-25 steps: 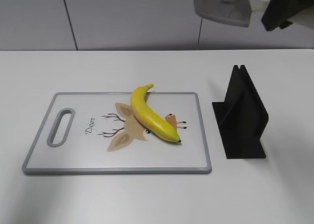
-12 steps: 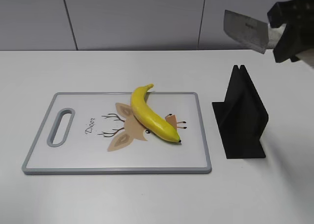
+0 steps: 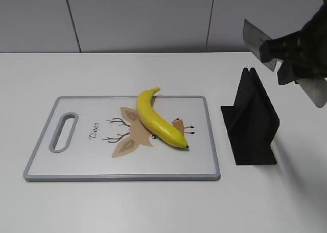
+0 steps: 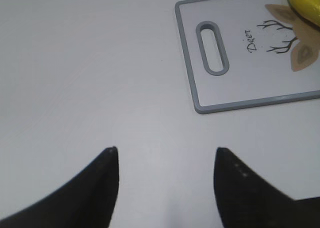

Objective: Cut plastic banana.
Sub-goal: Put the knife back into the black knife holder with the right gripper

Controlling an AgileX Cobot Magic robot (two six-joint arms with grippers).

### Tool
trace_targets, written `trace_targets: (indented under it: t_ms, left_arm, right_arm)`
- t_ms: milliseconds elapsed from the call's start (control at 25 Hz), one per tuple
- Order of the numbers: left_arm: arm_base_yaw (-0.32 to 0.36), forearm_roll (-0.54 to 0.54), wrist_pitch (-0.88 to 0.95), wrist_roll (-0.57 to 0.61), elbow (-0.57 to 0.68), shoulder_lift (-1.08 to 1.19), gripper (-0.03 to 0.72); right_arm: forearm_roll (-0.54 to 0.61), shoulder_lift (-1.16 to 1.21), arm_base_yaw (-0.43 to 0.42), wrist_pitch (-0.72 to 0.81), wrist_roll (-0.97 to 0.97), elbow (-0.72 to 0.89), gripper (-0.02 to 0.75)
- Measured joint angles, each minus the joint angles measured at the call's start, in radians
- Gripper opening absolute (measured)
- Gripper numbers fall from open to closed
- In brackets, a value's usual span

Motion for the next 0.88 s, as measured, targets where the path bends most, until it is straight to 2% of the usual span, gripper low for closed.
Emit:
trace_targets:
  t_ms: [440, 880]
  left_arm:
    - [0.0, -0.001, -0.001, -0.002, 0.108, -0.35, 0.584]
    - [0.0, -0.001, -0.001, -0.002, 0.108, -0.379, 0.572]
  right_arm:
    - [0.004, -0.001, 0.007, -0.102, 0.055, 0.113, 0.18]
    - [-0.029, 0.021, 0.008, -0.192, 0.107, 0.192, 0.18]
